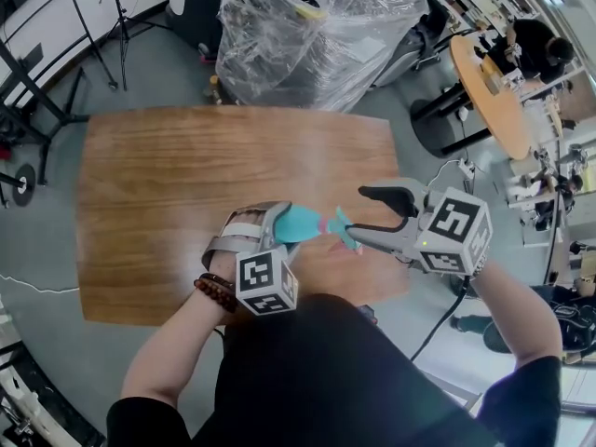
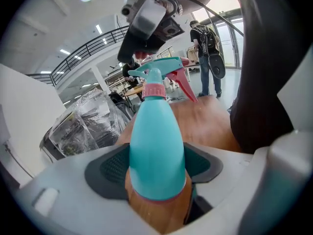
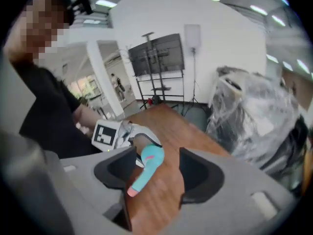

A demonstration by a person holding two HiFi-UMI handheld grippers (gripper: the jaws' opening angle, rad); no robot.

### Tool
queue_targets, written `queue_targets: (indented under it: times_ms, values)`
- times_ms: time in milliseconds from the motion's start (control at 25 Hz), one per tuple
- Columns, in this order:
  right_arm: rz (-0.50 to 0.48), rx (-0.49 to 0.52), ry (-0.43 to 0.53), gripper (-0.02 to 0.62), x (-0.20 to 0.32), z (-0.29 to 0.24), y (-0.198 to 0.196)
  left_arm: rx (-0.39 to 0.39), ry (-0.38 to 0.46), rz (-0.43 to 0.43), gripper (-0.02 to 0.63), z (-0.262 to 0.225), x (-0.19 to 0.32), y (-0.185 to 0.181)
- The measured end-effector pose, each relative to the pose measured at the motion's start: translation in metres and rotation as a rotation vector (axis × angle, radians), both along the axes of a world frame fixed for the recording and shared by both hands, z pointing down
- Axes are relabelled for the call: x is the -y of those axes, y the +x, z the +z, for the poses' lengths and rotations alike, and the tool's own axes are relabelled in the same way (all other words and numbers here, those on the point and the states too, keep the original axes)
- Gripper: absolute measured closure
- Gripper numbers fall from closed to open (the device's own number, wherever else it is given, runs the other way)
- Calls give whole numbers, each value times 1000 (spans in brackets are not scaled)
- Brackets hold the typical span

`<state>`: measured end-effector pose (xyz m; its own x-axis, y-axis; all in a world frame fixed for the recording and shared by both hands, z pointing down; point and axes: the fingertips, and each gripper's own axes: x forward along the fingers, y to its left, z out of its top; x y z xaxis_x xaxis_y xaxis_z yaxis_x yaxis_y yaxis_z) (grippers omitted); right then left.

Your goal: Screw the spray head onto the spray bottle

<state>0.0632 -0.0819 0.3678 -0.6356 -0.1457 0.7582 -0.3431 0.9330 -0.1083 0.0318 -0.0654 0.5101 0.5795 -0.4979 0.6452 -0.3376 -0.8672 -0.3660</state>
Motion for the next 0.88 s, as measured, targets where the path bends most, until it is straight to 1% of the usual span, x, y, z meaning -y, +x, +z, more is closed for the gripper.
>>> queue_targets:
  times_ms: [40,80,120,200,240,280,320,400,480,600,640,680,720,800,880]
  values:
    - [-128,-74,149,334,-2,-7,3,-11,-13,4,242,0,0,-2]
    - [-267,-175,316,335,-6,-10,7,-25,-26,10,242,0,-1,-2]
    - [-413,-296,492,336,-10,-9,12,-41,-42,20,242,-1,-1,-2]
    - [-740,-529,826,336,-20,4,20,-78,-83,53,242,-3,-4,1]
    - [-890,-597,953,336,-28,13,21,-93,-102,74,242,-4,-7,3]
    - [-1004,-622,1039,336,-36,20,19,-102,-116,97,242,-5,-9,5]
    - [-1082,-617,1089,336,-44,27,15,-104,-123,118,242,-6,-12,8]
    - [-1164,-584,1136,336,-57,37,10,-96,-127,152,241,-7,-16,12]
    - [-1201,-566,1160,336,-62,42,6,-80,-125,177,241,-7,-20,16]
    - [-1257,-564,1141,343,-68,53,2,-62,-120,208,241,-6,-28,21]
    - [-1273,-564,1127,364,-70,57,2,-58,-117,216,241,-6,-31,23]
    - [-1284,-564,1114,407,-72,60,3,-53,-114,222,241,-5,-32,25]
    - [-1293,-565,1106,436,-74,63,4,-49,-110,226,241,-5,-33,27]
    - [-1304,-573,1095,468,-76,67,8,-38,-102,232,241,-5,-33,28]
    - [-1271,-574,1056,476,-76,69,8,-27,-92,230,241,-3,-33,27]
